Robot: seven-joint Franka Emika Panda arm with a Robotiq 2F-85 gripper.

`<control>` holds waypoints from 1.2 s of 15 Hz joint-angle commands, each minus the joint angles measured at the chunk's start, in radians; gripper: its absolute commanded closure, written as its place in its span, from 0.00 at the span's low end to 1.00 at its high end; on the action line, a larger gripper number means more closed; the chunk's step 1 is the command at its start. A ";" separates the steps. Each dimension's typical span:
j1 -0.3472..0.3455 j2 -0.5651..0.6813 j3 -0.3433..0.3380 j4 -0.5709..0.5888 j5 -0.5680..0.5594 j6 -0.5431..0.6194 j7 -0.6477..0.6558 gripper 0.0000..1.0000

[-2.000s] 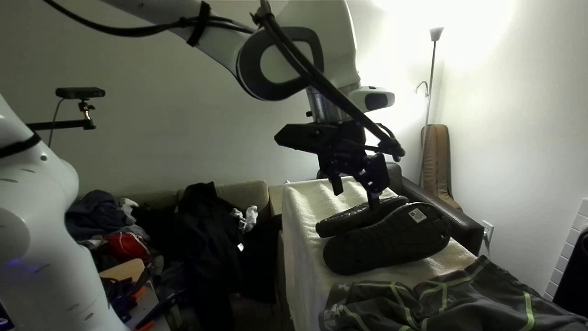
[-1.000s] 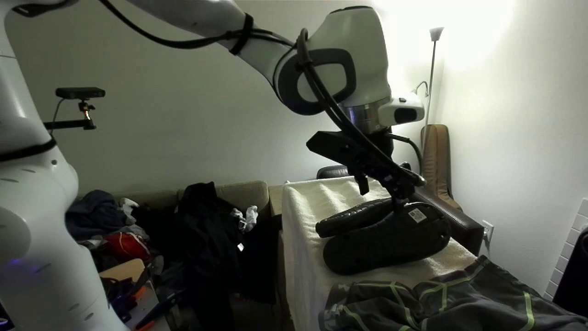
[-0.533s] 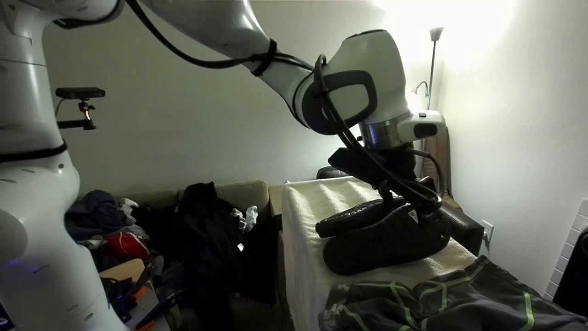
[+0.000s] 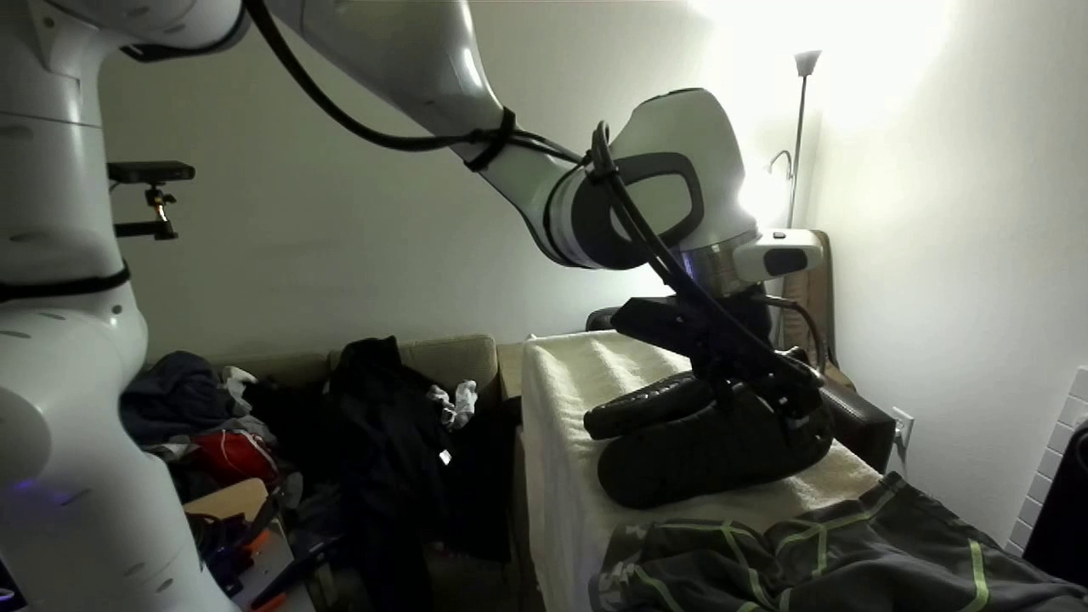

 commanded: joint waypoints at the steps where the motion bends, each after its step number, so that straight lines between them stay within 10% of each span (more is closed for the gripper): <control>1: -0.008 -0.019 0.014 -0.016 -0.015 0.024 -0.016 0.00; 18: -0.007 -0.013 0.079 -0.027 0.034 0.024 -0.078 0.00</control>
